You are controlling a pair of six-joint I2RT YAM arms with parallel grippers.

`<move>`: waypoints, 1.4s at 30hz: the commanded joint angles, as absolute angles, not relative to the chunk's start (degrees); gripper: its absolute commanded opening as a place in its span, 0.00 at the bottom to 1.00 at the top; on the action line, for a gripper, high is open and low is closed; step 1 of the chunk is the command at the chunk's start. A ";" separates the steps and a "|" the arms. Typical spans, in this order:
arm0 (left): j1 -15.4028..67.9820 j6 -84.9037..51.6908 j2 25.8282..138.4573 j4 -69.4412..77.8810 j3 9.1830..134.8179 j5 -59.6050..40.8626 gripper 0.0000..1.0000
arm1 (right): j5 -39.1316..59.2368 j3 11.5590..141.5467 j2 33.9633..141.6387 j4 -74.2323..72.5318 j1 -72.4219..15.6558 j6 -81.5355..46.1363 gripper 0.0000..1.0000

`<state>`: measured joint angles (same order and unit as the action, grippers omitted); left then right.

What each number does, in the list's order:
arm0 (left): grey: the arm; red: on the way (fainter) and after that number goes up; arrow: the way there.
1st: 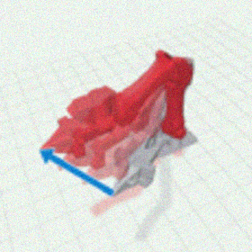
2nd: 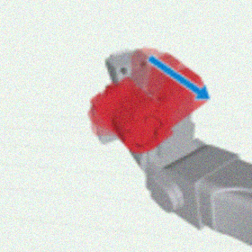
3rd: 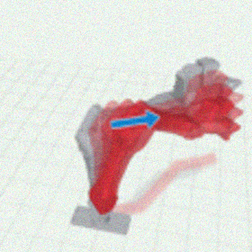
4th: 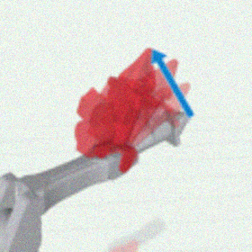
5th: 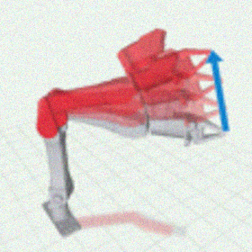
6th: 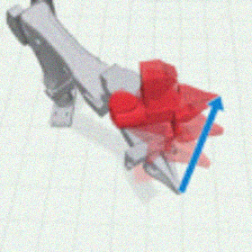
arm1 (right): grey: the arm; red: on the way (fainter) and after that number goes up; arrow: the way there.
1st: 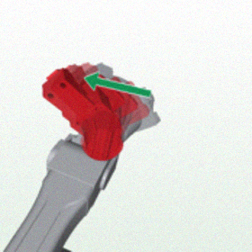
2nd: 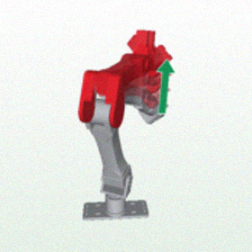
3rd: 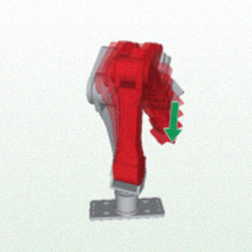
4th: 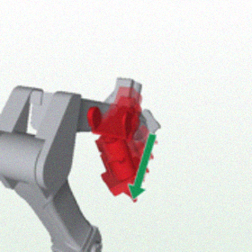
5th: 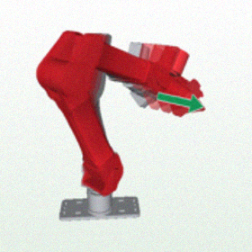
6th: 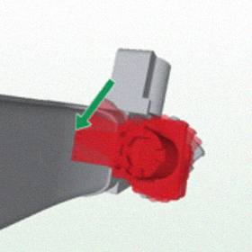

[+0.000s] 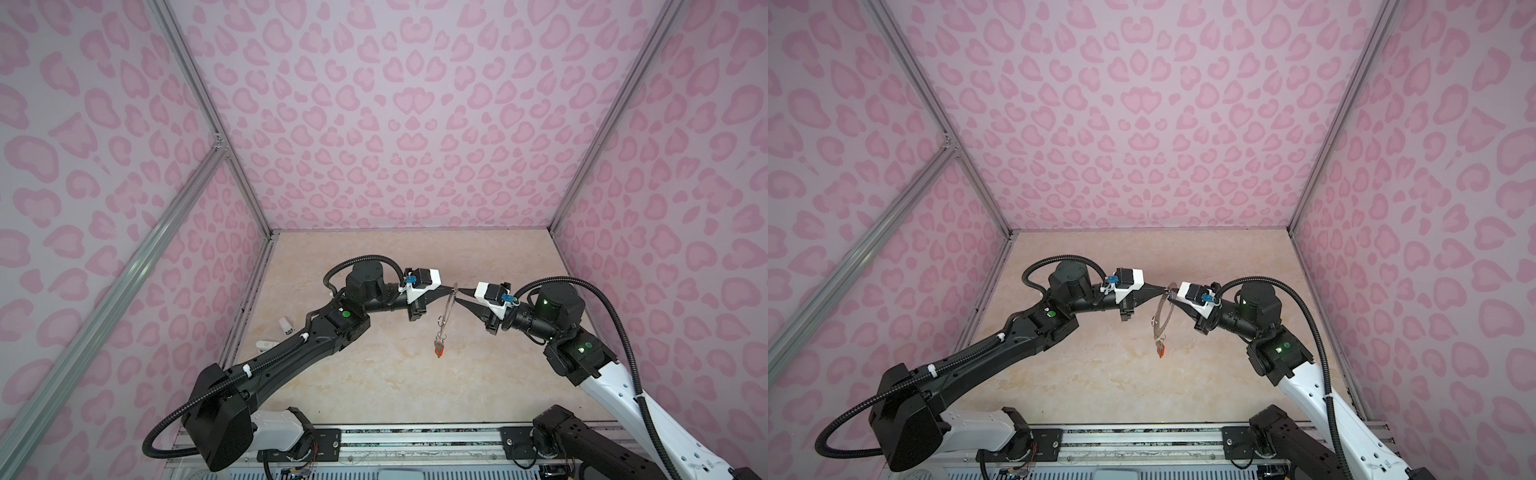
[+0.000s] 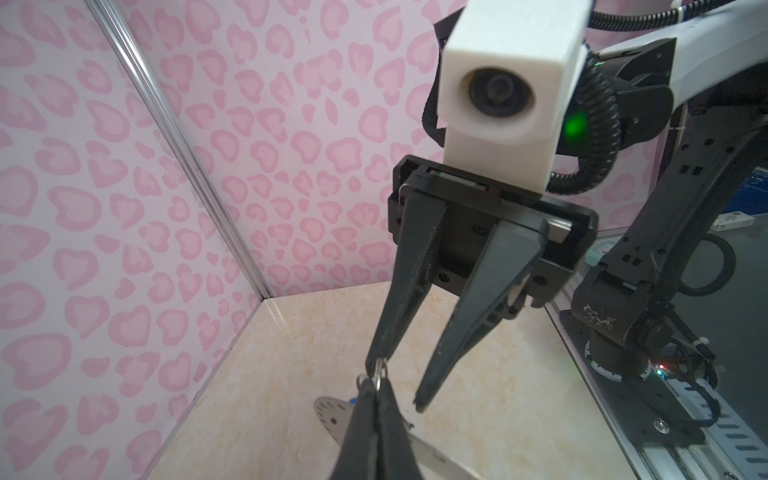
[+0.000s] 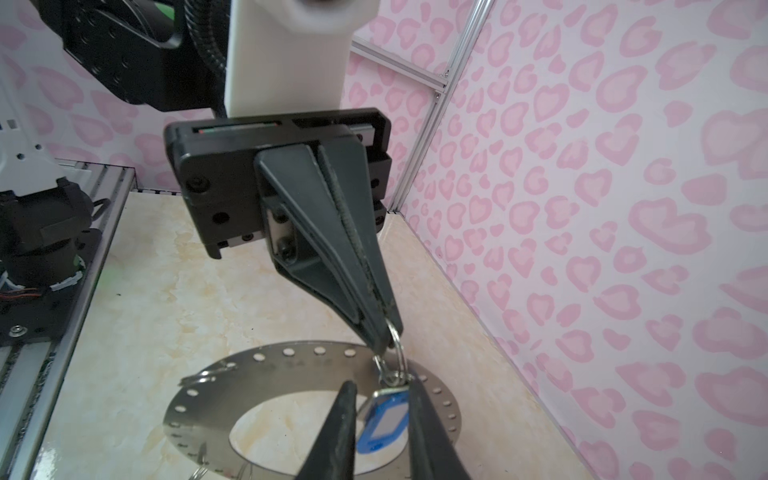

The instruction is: Put the keys on the keyring

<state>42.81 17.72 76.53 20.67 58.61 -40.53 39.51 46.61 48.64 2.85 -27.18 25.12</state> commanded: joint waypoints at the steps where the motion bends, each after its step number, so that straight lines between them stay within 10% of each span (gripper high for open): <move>1: 42.71 19.22 75.76 20.95 58.80 -42.00 0.03 | 41.66 46.72 48.78 1.70 -27.15 23.32 0.22; 21: 42.69 22.08 75.27 16.80 59.56 -42.59 0.03 | 43.19 48.47 51.76 3.05 -27.09 23.04 0.00; 28: 42.84 34.56 75.12 -0.57 65.53 -34.21 0.35 | 39.48 54.67 54.75 18.84 -27.02 30.38 0.00; 42: 47.87 48.06 76.39 -13.36 70.23 -20.49 0.29 | 37.27 60.21 59.48 27.80 -27.82 32.63 0.00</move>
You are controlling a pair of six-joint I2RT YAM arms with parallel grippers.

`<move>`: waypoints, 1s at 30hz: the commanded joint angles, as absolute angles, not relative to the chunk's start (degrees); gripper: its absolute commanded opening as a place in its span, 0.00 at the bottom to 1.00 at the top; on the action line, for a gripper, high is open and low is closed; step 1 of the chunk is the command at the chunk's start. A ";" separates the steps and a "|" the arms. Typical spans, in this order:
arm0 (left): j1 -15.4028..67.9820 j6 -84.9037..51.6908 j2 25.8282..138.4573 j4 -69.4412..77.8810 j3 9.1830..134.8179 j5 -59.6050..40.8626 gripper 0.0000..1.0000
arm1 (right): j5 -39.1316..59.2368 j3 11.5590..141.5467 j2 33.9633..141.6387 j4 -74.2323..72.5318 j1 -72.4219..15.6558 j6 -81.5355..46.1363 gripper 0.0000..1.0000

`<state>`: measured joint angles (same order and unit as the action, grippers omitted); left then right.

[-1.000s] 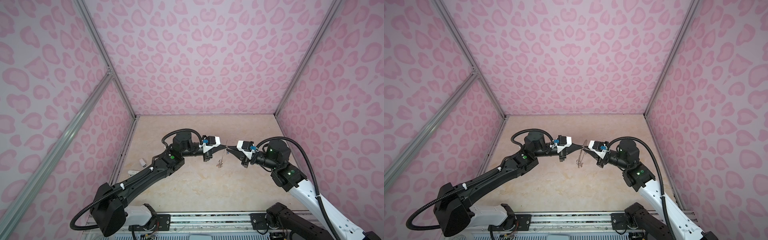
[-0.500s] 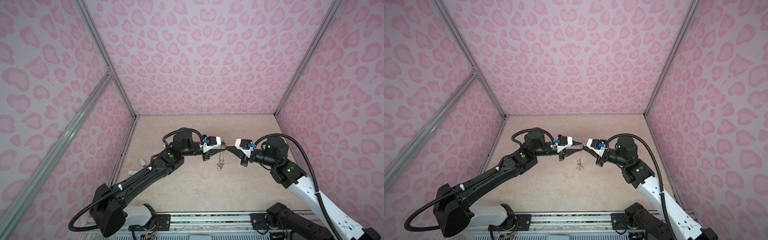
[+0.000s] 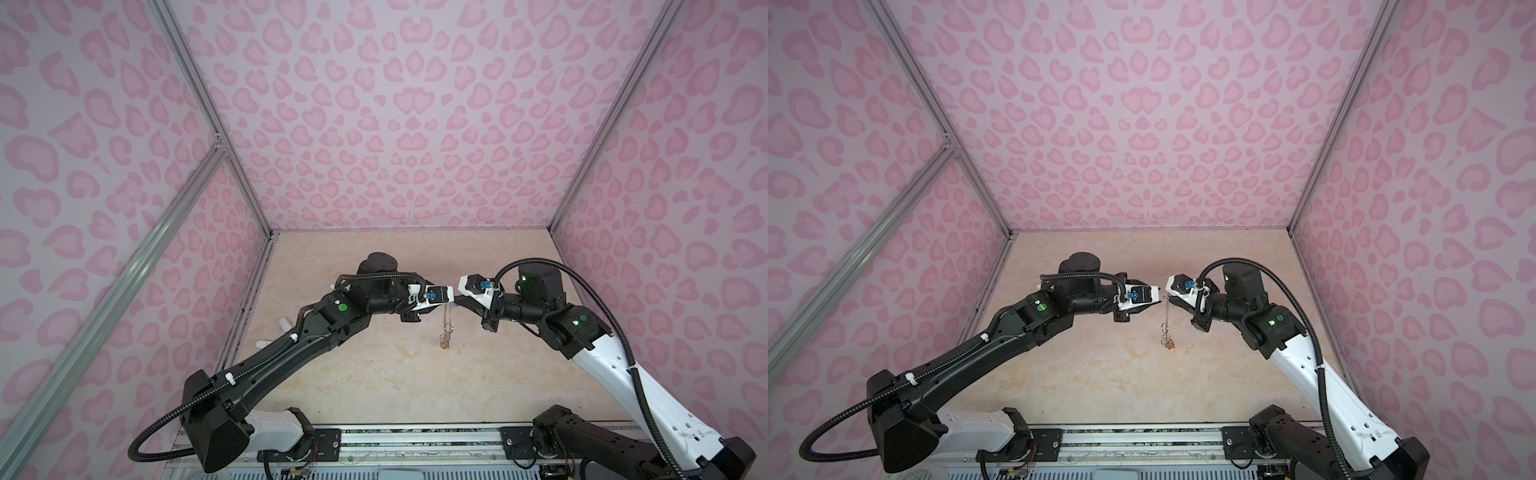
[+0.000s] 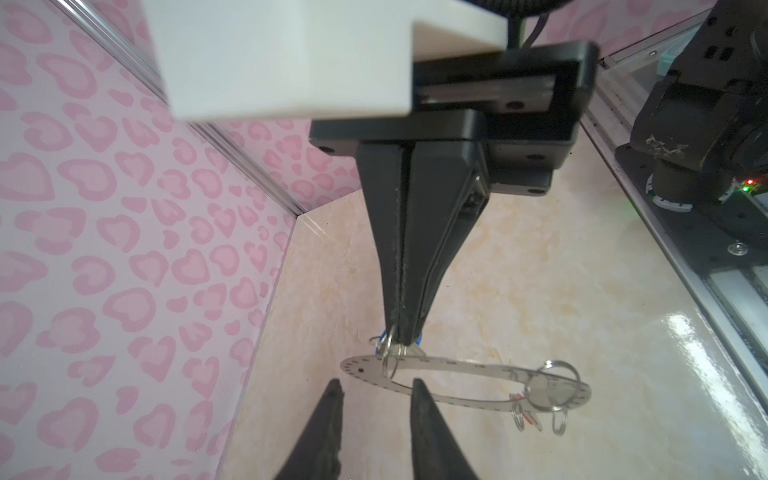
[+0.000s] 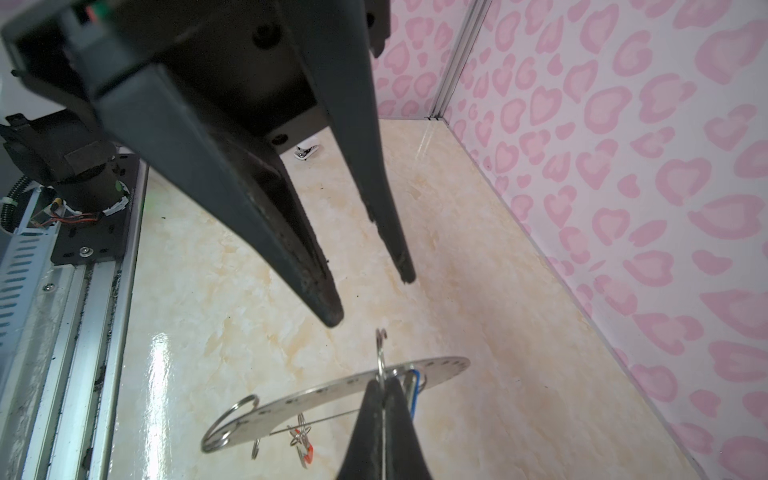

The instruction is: Put the keys on the keyring

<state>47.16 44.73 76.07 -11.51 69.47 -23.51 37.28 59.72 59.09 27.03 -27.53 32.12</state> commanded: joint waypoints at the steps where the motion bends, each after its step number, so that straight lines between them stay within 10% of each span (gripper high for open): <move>1: 48.08 48.28 76.52 -13.36 70.31 -20.02 0.29 | 37.24 60.44 59.71 28.01 -28.04 32.61 0.00; 27: 49.92 48.46 75.76 -10.95 69.02 -20.63 0.03 | 36.75 62.45 61.00 28.17 -31.55 32.56 0.00; 30: 49.84 47.02 75.41 -10.21 68.52 -21.00 0.03 | 34.67 61.52 60.11 26.92 -31.65 32.82 0.13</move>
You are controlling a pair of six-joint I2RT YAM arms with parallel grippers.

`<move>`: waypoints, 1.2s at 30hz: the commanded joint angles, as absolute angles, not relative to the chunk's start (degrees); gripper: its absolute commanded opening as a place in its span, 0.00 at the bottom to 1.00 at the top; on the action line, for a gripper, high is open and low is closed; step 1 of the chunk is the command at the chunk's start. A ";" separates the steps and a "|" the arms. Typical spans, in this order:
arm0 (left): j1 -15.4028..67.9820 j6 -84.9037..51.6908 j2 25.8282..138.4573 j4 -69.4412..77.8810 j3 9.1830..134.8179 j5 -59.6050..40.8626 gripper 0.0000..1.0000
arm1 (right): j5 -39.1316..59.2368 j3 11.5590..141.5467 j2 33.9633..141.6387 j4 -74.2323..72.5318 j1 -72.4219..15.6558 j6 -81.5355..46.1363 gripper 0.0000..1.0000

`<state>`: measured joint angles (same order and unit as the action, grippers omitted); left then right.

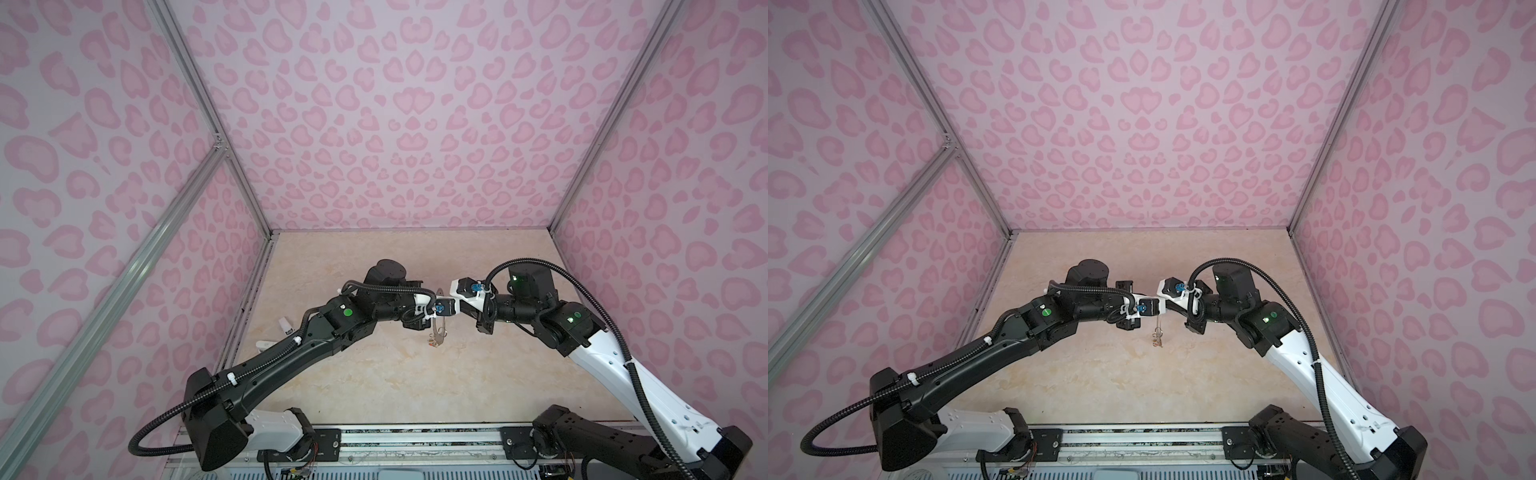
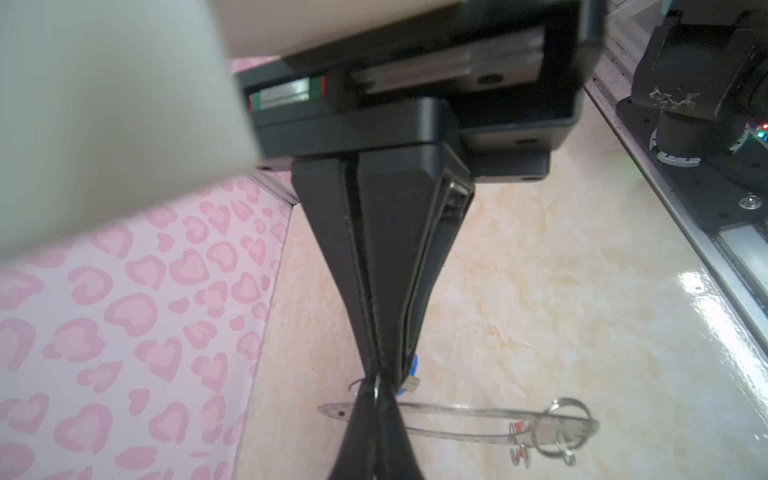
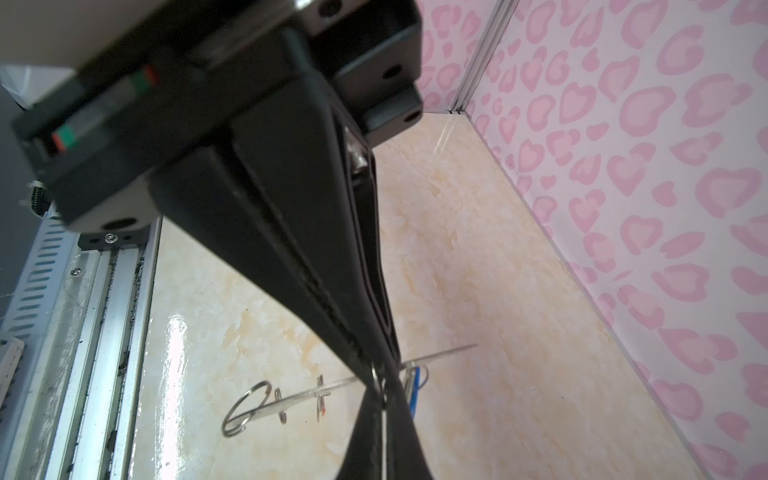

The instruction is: Put the keys on the keyring

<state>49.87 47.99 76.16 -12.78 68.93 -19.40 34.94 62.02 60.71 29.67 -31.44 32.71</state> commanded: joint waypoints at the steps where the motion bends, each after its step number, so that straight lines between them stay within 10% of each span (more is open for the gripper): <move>1: 49.55 46.15 75.25 -9.73 68.38 -21.44 0.03 | 33.28 60.67 59.40 25.91 -31.65 32.96 0.20; 20: 41.66 25.19 72.51 13.53 60.32 -36.71 0.03 | 25.21 49.54 53.53 5.89 -34.44 26.59 0.34; 36: 41.66 22.00 72.48 18.37 58.99 -35.96 0.03 | 25.09 48.31 54.62 -0.67 -33.99 21.12 0.21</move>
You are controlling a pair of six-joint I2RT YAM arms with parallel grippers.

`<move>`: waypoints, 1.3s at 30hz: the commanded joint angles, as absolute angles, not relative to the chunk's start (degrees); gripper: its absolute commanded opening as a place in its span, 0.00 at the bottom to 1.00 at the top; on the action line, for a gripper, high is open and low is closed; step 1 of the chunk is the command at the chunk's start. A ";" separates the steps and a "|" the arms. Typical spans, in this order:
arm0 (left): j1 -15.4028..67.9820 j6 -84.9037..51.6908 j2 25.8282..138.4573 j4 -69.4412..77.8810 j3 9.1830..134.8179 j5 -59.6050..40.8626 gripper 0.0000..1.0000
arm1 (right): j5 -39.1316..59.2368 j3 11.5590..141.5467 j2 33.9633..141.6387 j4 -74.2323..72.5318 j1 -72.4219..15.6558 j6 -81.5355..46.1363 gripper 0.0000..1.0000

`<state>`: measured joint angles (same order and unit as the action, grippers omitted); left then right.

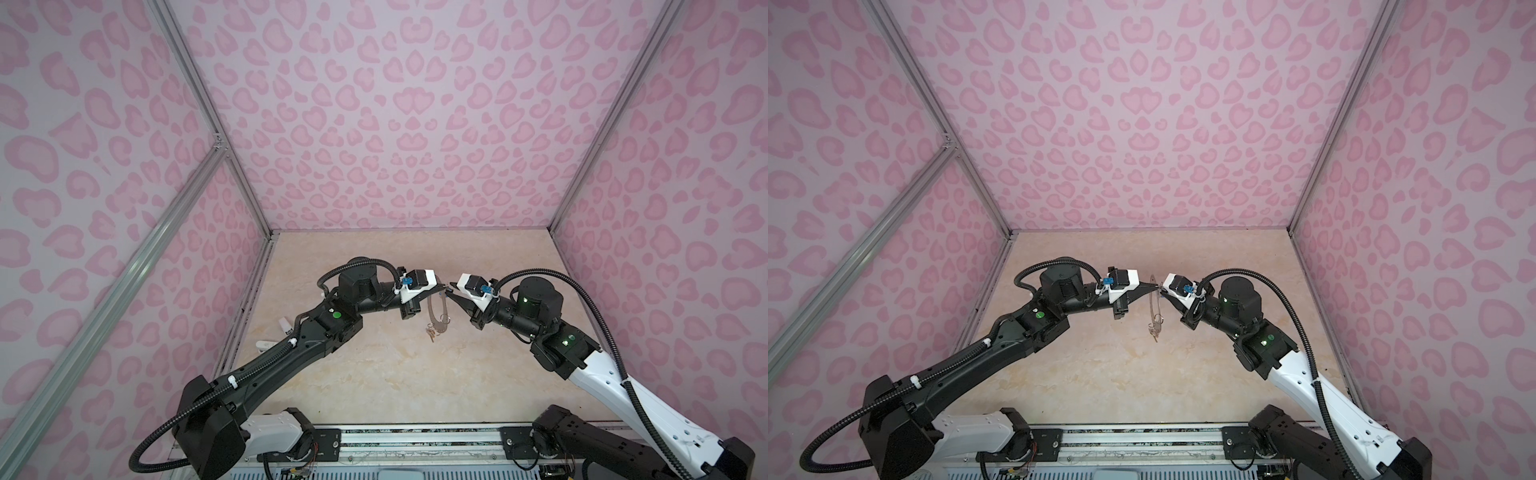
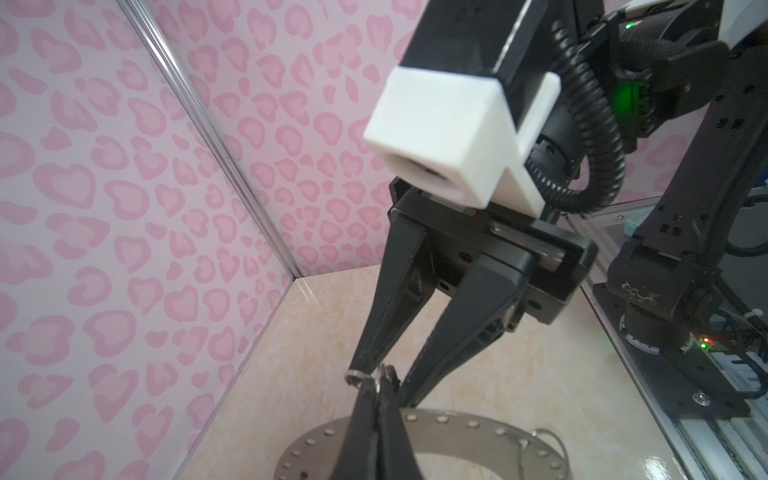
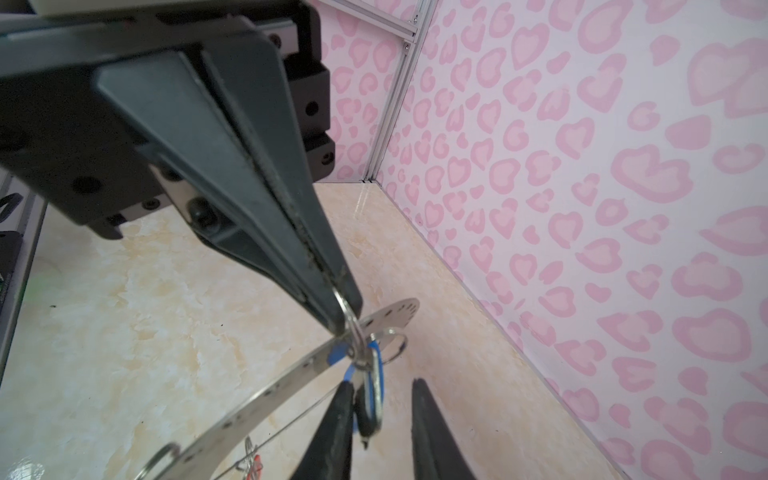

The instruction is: Put the keys on the keyring

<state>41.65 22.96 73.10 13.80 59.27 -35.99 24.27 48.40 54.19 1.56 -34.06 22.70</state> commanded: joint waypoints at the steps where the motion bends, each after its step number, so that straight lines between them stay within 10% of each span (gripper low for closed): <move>1: 41.66 21.81 72.41 18.75 58.89 -35.78 0.03 | 25.14 48.35 54.82 -0.45 -33.93 21.09 0.18; 8: 41.62 20.27 72.33 21.17 57.98 -33.34 0.03 | 26.32 49.33 55.96 0.62 -33.92 21.53 0.00; 39: 42.27 18.96 72.24 26.87 53.79 -27.32 0.03 | 19.61 53.26 55.03 7.25 -35.82 28.98 0.00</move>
<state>42.24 18.09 72.44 25.82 53.34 -27.03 20.88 53.10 55.40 7.40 -36.03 28.34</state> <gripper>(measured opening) 0.049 0.053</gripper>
